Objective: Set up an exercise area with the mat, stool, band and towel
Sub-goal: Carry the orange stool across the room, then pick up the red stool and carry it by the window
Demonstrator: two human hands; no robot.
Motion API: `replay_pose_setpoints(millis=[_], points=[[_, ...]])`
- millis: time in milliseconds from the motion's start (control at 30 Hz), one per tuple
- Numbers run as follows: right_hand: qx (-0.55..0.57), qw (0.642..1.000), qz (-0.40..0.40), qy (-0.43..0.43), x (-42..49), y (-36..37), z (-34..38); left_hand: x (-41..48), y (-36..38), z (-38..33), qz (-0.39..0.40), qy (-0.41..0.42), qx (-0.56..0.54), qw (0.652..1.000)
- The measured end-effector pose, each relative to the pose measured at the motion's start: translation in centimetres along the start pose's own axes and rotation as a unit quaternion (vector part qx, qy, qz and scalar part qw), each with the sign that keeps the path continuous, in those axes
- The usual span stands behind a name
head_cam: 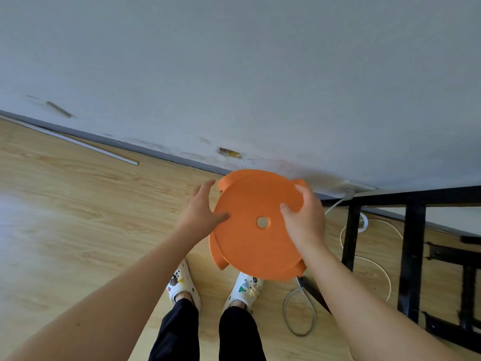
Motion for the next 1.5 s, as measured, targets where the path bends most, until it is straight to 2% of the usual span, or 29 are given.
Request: replay_pose_setpoints(millis=[100, 200, 400, 700, 867, 1067, 1500], points=[[-0.034, 0.994, 0.03, -0.095, -3.1, -1.7, 6.8, -3.6, -4.2, -3.1, -0.014, 0.068, 0.029, 0.997], [-0.046, 0.983, 0.047, -0.17, -5.8, -3.0, 13.6, -6.7, -9.2, -5.9, -0.058, 0.101, 0.026, 0.993], [-0.1, 0.938, 0.06, -0.328, -14.2, -4.3, 28.3, -13.6, -21.6, -8.4, -0.159, 0.152, 0.051, 0.974], [-0.141, 0.856, 0.081, -0.492, -30.8, -0.7, 45.9, -24.4, -40.0, -3.3, -0.317, 0.148, 0.022, 0.936], [-0.144, 0.814, 0.096, -0.554, -39.8, 3.9, 52.6, -30.2, -48.2, 3.0, -0.383, 0.109, 0.02, 0.917], [-0.165, 0.759, 0.111, -0.621, -49.3, 9.1, 57.7, -38.5, -55.2, 11.8, -0.445, 0.009, 0.004, 0.895], [-0.196, 0.59, 0.174, -0.763, -70.7, 21.6, 67.4, -53.2, -66.0, 27.2, -0.572, -0.138, -0.032, 0.808]])
Point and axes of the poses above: each hand's wrist, its own x-axis towards the middle knuckle, its own y-axis out of the palm, z = x × y, the point moved 6 cm from there along x, towards the middle knuckle, and after that the axes turned 12 degrees about -x, right-handed, at the moved point
